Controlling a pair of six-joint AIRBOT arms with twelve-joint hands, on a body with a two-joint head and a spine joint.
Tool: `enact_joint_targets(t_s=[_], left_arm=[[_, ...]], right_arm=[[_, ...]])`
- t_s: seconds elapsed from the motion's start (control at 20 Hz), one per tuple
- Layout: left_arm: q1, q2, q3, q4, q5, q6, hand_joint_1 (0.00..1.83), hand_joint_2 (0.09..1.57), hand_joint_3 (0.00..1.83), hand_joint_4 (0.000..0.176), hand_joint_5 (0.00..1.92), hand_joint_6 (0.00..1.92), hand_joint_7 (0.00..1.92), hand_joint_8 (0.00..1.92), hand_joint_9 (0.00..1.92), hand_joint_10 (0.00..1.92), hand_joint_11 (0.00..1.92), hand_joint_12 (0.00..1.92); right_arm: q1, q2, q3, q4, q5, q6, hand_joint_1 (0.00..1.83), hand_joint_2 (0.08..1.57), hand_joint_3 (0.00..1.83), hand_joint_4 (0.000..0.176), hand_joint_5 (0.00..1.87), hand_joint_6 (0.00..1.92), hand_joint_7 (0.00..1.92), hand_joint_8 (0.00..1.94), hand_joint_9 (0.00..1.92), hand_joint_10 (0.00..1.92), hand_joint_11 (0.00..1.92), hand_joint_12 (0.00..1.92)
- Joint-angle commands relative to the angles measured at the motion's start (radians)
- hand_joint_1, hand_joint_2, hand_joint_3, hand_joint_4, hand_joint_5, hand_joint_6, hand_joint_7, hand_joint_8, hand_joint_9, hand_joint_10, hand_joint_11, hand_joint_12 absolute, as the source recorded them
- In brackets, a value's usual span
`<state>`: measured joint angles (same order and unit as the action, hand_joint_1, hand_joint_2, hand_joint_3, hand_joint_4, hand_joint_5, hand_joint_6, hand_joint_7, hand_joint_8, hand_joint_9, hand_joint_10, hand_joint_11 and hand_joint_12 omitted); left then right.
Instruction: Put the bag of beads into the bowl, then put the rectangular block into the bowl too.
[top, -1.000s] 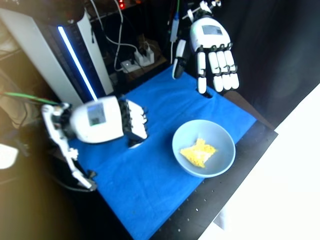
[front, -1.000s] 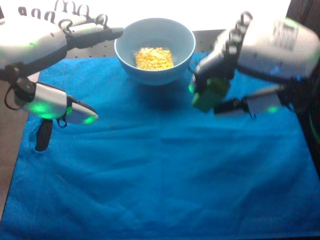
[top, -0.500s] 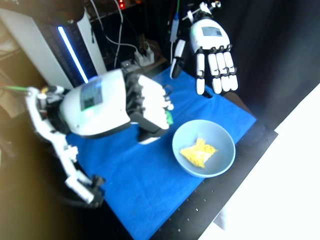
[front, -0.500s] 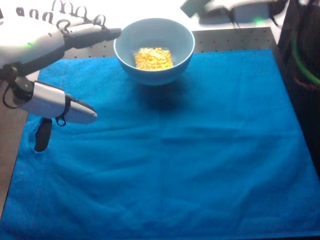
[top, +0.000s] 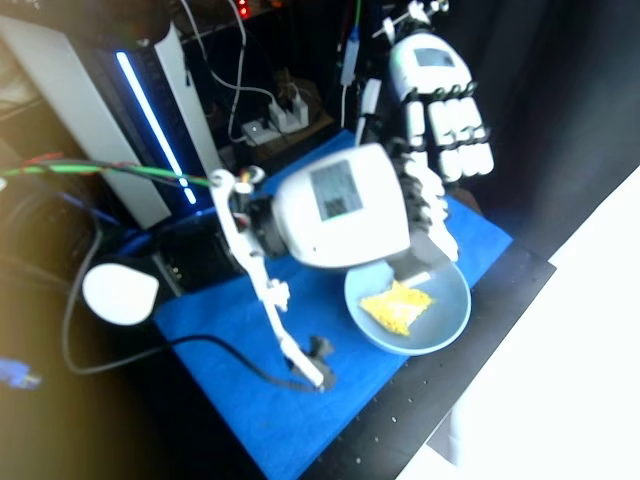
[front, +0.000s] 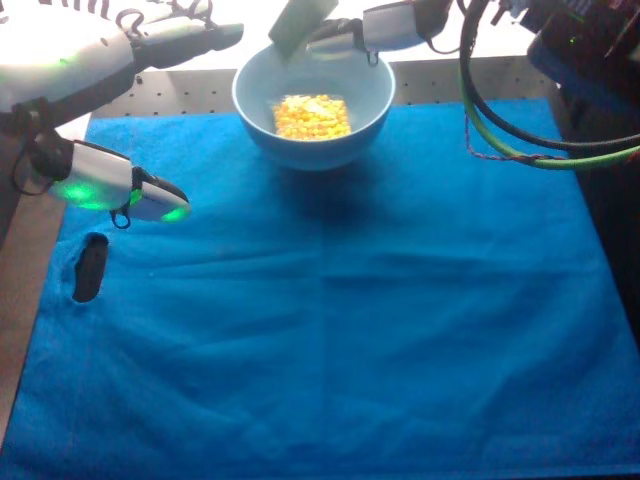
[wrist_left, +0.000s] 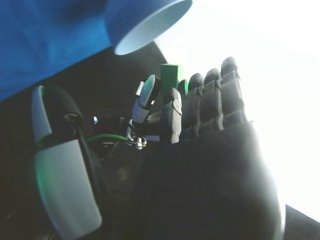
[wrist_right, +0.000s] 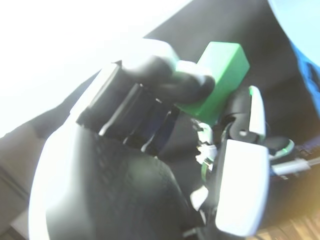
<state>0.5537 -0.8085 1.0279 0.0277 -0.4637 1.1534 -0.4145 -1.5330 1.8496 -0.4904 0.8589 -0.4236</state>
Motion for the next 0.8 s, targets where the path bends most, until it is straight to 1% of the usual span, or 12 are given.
enact_joint_targets(t_s=[0.0, 0.1, 0.15, 0.25, 0.4, 0.45, 0.5, 0.55, 0.6, 0.65, 0.7, 0.75], left_arm=[[-0.014, -0.005, 0.0, -0.006, -0.125, -0.002, 0.85, 0.88, 0.0, 0.127, 0.07, 0.0, 0.02, 0.0, 0.0, 0.0, 0.0, 0.0], [-0.014, -0.004, 0.0, -0.009, -0.128, -0.002, 0.84, 0.89, 0.0, 0.132, 0.06, 0.0, 0.01, 0.0, 0.0, 0.0, 0.0, 0.0], [-0.013, -0.004, 0.0, -0.012, -0.132, -0.002, 0.83, 0.9, 0.0, 0.118, 0.07, 0.0, 0.01, 0.0, 0.0, 0.0, 0.0, 0.0], [-0.013, -0.004, -0.001, -0.019, -0.145, -0.003, 0.83, 0.9, 0.0, 0.121, 0.07, 0.0, 0.01, 0.0, 0.0, 0.0, 0.0, 0.0], [0.0, 0.017, -0.016, -0.028, -0.195, -0.023, 0.78, 0.9, 0.0, 0.15, 0.05, 0.0, 0.0, 0.0, 0.0, 0.0, 0.0, 0.0], [0.024, 0.035, -0.026, -0.04, -0.248, -0.052, 0.83, 0.89, 0.0, 0.133, 0.06, 0.01, 0.01, 0.01, 0.0, 0.0, 0.0, 0.0], [0.056, 0.058, -0.037, -0.053, -0.325, -0.102, 0.91, 0.9, 0.0, 0.127, 0.07, 0.01, 0.02, 0.01, 0.0, 0.0, 0.0, 0.0], [0.089, 0.075, -0.046, -0.065, -0.4, -0.141, 0.84, 0.89, 0.0, 0.138, 0.05, 0.0, 0.01, 0.0, 0.0, 0.0, 0.0, 0.0], [0.113, 0.086, -0.057, -0.079, -0.466, -0.164, 0.78, 0.89, 0.0, 0.163, 0.05, 0.0, 0.0, 0.0, 0.0, 0.0, 0.0, 0.0], [0.134, 0.093, -0.071, -0.095, -0.524, -0.169, 0.79, 0.9, 0.0, 0.138, 0.06, 0.01, 0.0, 0.0, 0.0, 0.0, 0.0, 0.0], [0.186, 0.099, -0.098, -0.127, -0.625, -0.169, 0.85, 0.91, 0.01, 0.099, 0.06, 0.01, 0.01, 0.0, 0.0, 0.0, 0.0, 0.0], [0.231, 0.099, -0.114, -0.152, -0.693, -0.172, 0.89, 0.91, 0.01, 0.111, 0.07, 0.01, 0.04, 0.01, 0.0, 0.0, 0.0, 0.0]], right_arm=[[0.012, 0.001, -0.001, 0.05, 0.105, -0.002, 0.71, 0.83, 0.0, 0.15, 0.04, 0.0, 0.22, 0.02, 0.39, 0.1, 0.15, 1.12], [0.012, 0.001, -0.006, 0.05, 0.105, -0.002, 0.59, 0.8, 0.0, 0.174, 0.0, 0.0, 0.06, 0.0, 0.23, 0.0, 0.01, 1.17], [0.012, 0.001, -0.013, 0.048, 0.106, -0.002, 0.53, 0.73, 0.0, 0.176, 0.0, 0.0, 0.0, 0.0, 0.18, 0.01, 0.0, 1.15], [0.012, 0.029, -0.044, 0.048, 0.133, -0.002, 0.51, 0.71, 0.0, 0.176, 0.0, 0.0, 0.0, 0.0, 0.18, 0.0, 0.0, 1.19], [-0.016, 0.154, -0.156, 0.083, 0.217, -0.002, 0.6, 0.75, 0.0, 0.176, 0.0, 0.0, 0.0, 0.0, 0.01, 0.0, 0.0, 0.56], [-0.039, 0.181, -0.177, 0.115, 0.255, -0.002, 0.63, 0.79, 0.0, 0.176, 0.0, 0.0, 0.0, 0.0, 0.0, 0.0, 0.0, 0.25], [-0.068, 0.208, -0.201, 0.157, 0.293, -0.002, 0.63, 0.82, 0.0, 0.176, 0.0, 0.0, 0.0, 0.0, 0.01, 0.0, 0.0, 0.23], [-0.097, 0.238, -0.23, 0.196, 0.328, -0.002, 0.61, 0.93, 0.0, 0.168, 0.0, 0.0, 0.0, 0.0, 0.05, 0.01, 0.0, 0.6], [-0.13, 0.269, -0.261, 0.235, 0.366, -0.002, 0.62, 0.93, 0.0, 0.174, 0.0, 0.0, 0.0, 0.0, 0.04, 0.01, 0.0, 0.46], [-0.167, 0.302, -0.297, 0.274, 0.403, -0.002, 0.6, 0.93, 0.0, 0.176, 0.0, 0.0, 0.0, 0.0, 0.03, 0.0, 0.0, 0.21], [-0.246, 0.357, -0.363, 0.352, 0.486, -0.002, 0.6, 0.93, 0.0, 0.176, 0.0, 0.0, 0.03, 0.01, 0.01, 0.0, 0.0, 0.04], [-0.309, 0.386, -0.403, 0.407, 0.548, -0.002, 0.59, 0.92, 0.0, 0.176, 0.0, 0.0, 0.05, 0.01, 0.0, 0.0, 0.0, 0.01]])
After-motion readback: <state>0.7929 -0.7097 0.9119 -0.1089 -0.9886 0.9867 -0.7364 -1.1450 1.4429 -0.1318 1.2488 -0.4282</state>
